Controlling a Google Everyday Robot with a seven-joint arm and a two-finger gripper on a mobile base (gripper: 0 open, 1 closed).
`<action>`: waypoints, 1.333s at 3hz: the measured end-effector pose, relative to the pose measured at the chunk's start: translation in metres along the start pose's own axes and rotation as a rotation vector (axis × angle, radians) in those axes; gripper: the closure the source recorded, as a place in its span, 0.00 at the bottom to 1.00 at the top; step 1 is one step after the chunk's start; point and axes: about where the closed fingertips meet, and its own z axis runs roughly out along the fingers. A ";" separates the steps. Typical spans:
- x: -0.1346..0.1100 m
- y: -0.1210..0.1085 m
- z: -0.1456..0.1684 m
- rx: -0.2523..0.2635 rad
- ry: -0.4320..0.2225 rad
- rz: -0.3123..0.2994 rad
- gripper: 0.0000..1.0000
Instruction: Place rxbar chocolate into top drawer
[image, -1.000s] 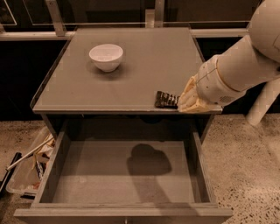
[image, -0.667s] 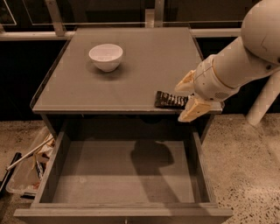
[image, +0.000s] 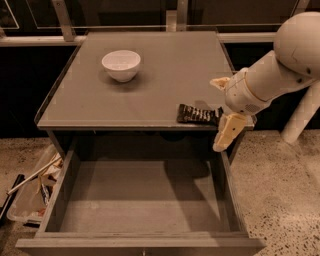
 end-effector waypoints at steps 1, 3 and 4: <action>0.010 -0.007 0.009 -0.013 -0.013 0.033 0.00; 0.011 -0.029 0.024 -0.047 -0.049 0.050 0.00; 0.012 -0.038 0.035 -0.079 -0.071 0.070 0.00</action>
Offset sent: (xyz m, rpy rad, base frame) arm 0.0357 -0.0141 -0.0235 0.0683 0.0694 -0.0338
